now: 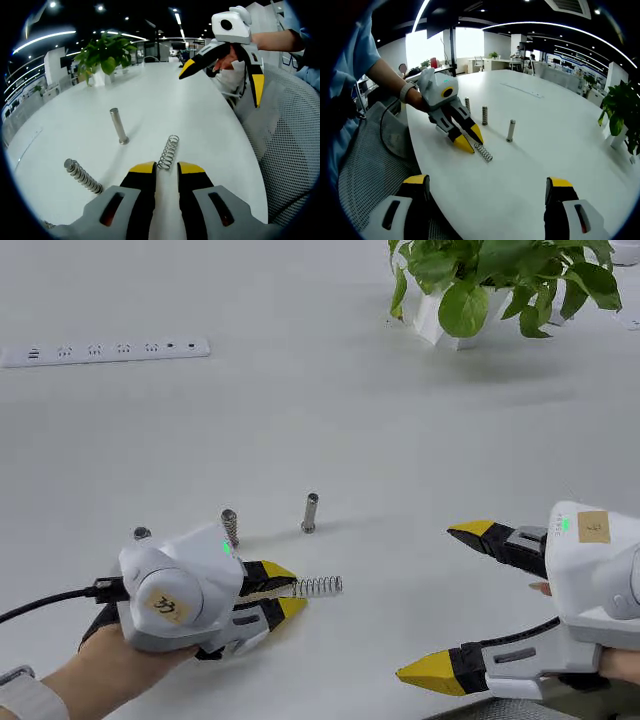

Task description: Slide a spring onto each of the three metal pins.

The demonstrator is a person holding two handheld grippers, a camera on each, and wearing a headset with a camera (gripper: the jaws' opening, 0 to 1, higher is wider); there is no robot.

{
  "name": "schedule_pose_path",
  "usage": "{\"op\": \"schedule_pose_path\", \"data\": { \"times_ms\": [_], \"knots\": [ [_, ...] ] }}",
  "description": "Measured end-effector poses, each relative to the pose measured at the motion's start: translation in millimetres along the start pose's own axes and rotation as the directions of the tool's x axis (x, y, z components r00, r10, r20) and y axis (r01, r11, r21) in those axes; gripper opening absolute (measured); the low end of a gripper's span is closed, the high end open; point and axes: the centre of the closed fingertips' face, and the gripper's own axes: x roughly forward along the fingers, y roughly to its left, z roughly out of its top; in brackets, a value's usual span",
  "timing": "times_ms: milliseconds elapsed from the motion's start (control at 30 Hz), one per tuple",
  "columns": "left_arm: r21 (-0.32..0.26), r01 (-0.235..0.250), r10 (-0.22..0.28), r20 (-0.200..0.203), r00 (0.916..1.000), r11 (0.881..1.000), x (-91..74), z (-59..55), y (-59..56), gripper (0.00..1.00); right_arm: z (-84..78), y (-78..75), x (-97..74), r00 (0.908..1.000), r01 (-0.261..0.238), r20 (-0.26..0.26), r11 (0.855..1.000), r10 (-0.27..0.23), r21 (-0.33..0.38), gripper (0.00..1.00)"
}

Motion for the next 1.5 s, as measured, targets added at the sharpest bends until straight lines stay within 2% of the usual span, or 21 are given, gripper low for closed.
{"op": "schedule_pose_path", "data": {
  "times_ms": [167, 467, 700, 1000, 1233, 1500],
  "knots": [
    [0.017, 0.013, -0.013, -0.004, 0.9999, 1.000, 2.6, 0.7, -1.2, 0.10, -0.6, 1.9, 1.0, 1.0000, -0.006, -0.004, 1.000, 0.006, 0.000, 0.96],
    [0.006, 0.014, -0.014, 0.004, 0.9999, 1.000, 4.9, 2.2, -4.4, 0.08, -4.7, 5.4, 0.6, 0.9999, -0.009, -0.011, 1.000, 0.009, 0.006, 0.95],
    [-0.057, 0.011, -0.010, 0.014, 0.9998, 0.998, 2.6, 1.1, -7.0, 0.07, -4.1, 9.6, 3.1, 0.9998, -0.018, -0.010, 1.000, 0.018, 0.006, 0.95],
    [-0.137, -0.002, 0.008, 0.049, 0.9988, 0.991, -7.3, 4.9, -7.8, 0.07, -1.9, 13.8, 7.1, 0.9994, -0.033, -0.009, 0.999, 0.033, 0.001, 0.94],
    [-0.189, -0.009, 0.025, 0.082, 0.9963, 0.982, -18.6, 11.2, -7.4, 0.07, 0.3, 16.0, 7.9, 0.9992, -0.040, -0.007, 0.999, 0.040, -0.002, 0.93],
    [-0.222, -0.021, 0.050, 0.130, 0.9902, 0.975, -33.9, 24.7, -5.9, 0.07, 10.6, 16.5, 8.4, 0.9985, -0.046, 0.031, 0.999, 0.046, 0.014, 0.92]
  ]
}}
